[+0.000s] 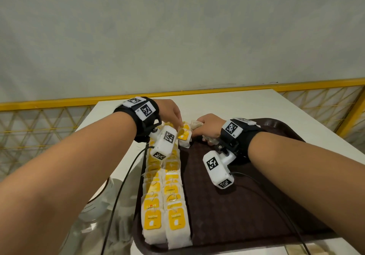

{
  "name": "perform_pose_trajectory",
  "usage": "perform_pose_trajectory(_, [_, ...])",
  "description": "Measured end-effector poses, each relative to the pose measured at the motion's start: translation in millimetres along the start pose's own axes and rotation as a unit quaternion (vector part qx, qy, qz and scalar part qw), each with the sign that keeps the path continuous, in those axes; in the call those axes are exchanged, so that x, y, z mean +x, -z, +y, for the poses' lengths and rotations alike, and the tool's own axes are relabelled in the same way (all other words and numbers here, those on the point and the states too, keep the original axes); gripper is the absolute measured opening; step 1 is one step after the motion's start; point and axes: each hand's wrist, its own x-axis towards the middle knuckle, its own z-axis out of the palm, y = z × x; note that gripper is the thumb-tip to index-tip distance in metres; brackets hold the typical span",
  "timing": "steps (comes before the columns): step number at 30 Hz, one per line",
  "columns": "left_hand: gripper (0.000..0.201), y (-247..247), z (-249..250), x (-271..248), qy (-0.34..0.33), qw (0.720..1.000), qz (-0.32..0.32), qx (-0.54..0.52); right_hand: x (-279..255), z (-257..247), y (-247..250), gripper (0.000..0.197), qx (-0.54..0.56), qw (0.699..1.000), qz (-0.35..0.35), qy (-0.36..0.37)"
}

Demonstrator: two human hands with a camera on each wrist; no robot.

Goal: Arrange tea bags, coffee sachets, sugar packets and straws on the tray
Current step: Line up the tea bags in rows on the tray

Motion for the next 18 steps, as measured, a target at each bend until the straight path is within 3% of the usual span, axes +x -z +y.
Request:
perform_pose_trajectory(2, [0.023,0.6,3.0,-6.4,-0.007,0.999,-0.041,0.016,-4.7,0.9,3.3,0.026,0.014,1.000,-0.004,-0.006])
perform_pose_trajectory(5, [0.034,-7.9,8.9,-8.2,-0.015,0.997,-0.030,0.070,-6.4,0.9,4.4,0.022,0.010,1.000,-0.009,-0.012])
perform_pose_trajectory(11, [0.018,-11.6,9.4,-11.8,-0.036,0.996,-0.021,0.081,-1.2,1.4,-2.2,0.026,-0.009,1.000,0.005,-0.012])
perform_pose_trajectory(18, [0.009,-1.1,10.1,-23.5,-0.053,0.995,-0.073,0.033,-1.8,-0.8,-4.4,0.034,-0.023,0.998,0.039,0.034])
